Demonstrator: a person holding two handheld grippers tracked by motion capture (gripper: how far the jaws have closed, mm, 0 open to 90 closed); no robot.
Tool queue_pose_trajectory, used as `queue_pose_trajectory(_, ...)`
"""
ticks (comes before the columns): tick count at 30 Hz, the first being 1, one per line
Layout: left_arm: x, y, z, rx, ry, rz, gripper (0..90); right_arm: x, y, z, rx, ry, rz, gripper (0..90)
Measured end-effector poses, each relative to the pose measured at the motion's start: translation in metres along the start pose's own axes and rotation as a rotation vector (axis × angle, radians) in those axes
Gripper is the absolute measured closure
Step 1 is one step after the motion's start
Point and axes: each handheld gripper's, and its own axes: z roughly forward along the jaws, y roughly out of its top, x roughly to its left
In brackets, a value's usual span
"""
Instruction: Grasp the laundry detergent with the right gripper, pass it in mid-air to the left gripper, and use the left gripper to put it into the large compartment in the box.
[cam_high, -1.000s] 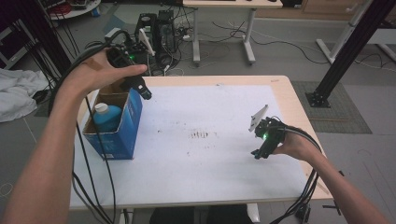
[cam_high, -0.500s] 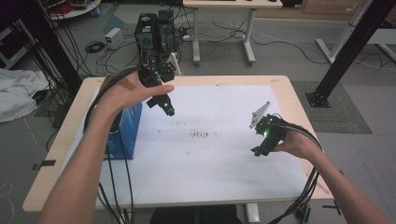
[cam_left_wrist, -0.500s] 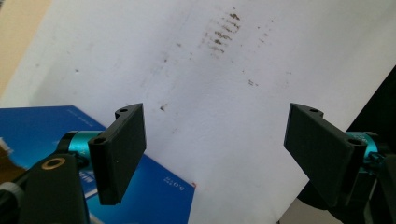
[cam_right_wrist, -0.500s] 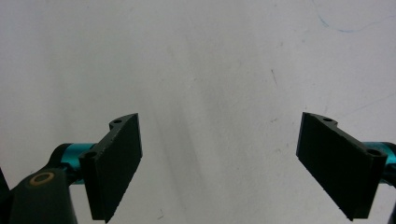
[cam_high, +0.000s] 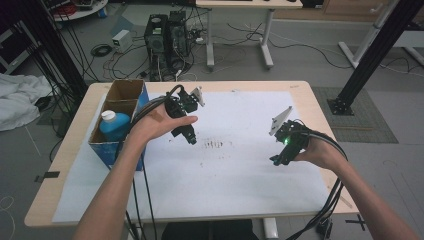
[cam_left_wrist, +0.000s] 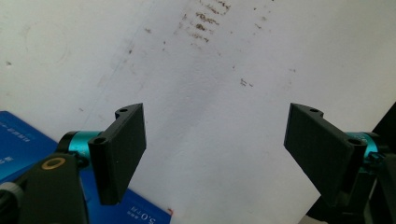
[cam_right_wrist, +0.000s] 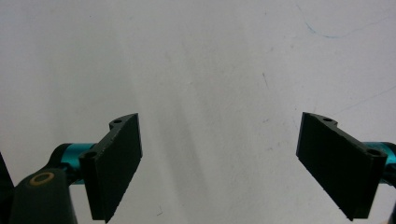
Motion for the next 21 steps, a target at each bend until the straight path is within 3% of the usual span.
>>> queue_pose_trajectory(21,-0.002,-0.006,0.014,0.017,-0.007,-0.004,21.1,0.002,0.003,0.001,0.006,-0.001,-0.004,13.5)
